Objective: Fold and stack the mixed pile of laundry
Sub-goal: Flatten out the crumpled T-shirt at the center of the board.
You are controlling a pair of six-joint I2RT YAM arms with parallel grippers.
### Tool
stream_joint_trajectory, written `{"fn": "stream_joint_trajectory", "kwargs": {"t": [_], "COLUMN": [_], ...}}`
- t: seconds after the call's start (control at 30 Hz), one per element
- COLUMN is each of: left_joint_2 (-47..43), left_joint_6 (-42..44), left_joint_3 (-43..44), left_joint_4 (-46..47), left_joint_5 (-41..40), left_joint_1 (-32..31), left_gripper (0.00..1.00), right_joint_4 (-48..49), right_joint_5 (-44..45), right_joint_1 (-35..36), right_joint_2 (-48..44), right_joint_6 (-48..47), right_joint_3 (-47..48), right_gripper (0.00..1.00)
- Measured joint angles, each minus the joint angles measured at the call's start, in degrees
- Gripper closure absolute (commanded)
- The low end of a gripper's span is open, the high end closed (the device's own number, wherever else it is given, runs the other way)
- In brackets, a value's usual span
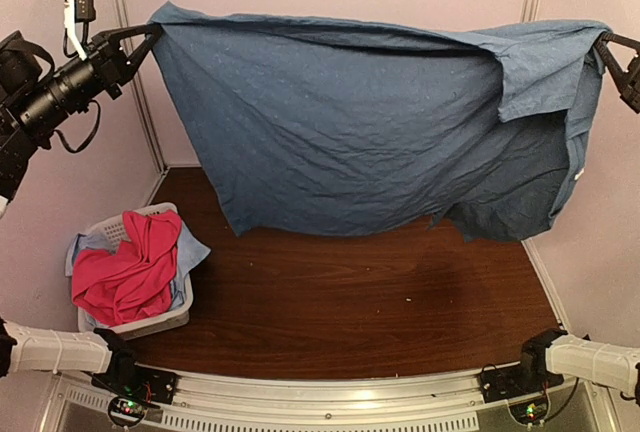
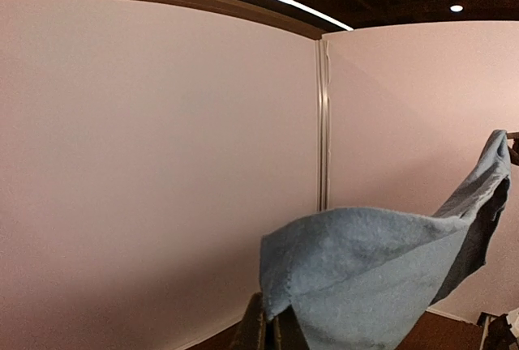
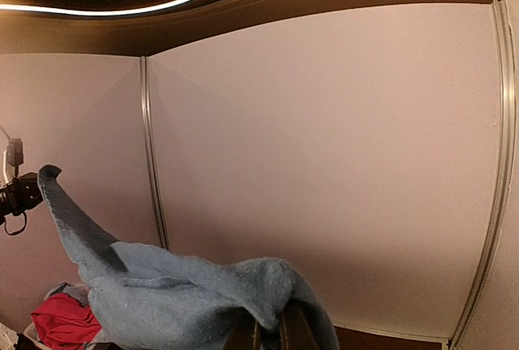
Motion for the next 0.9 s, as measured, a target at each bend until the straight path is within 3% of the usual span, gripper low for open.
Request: {"fn": "stream_joint_trajectory", "kwargs": {"t": [0.23,0.5,0.6,0.63,0.67,0.7,0.73,0.8,0.9], "left_joint_2": [3.3,21.11,31.98,35.78,39.19,43.82,48.54,57.59,63.78], "left_joint_6": [0.0,-1.36,-2.71,-3.19,-3.43,-4.11,-4.66,-5.6,-6.64], "left_joint_3": [-0.22,-6.95,-7.61,-7.26,-6.38,-3.8,-0.35,8.26,14.27], "left_joint_4": [-0.46,2.29,3.32,3.72,3.69,2.47,1.44,-1.53,-4.81], "left_joint_5": [-7.08,-17.68,-19.74,-20.26,-20.76,-21.14,-21.51,-22.67,-24.04], "left_joint_1": [-0.11,2.78,4.68,5.29,5.84,6.62,7.41,8.94,10.49], "left_gripper": [1.0,1.0,0.83,0.73,0.57,0.41,0.32,0.2,0.18], "right_joint_4": [3.23,14.1,19.89,21.49,22.82,23.8,24.15,23.85,23.1], "right_joint_5": [4.2,13.86,15.41,15.52,15.67,15.63,15.45,15.13,15.04], "right_joint_1": [0.0,-0.5,-2.25,-3.17,-4.11,-5.16,-6.1,-7.37,-8.15], "right_joint_2": [-0.94,10.82,20.33,24.26,28.35,32.85,37.24,45.09,50.23], "right_joint_6": [0.42,-1.2,-1.46,-1.27,-0.9,-0.57,-0.17,0.52,1.64], "right_joint_3": [-9.75,-28.61,-33.07,-33.59,-33.51,-32.72,-31.19,-27.02,-23.58], "right_gripper": [1.0,0.99,0.69,0.48,0.36,0.32,0.26,0.02,0.0]}}
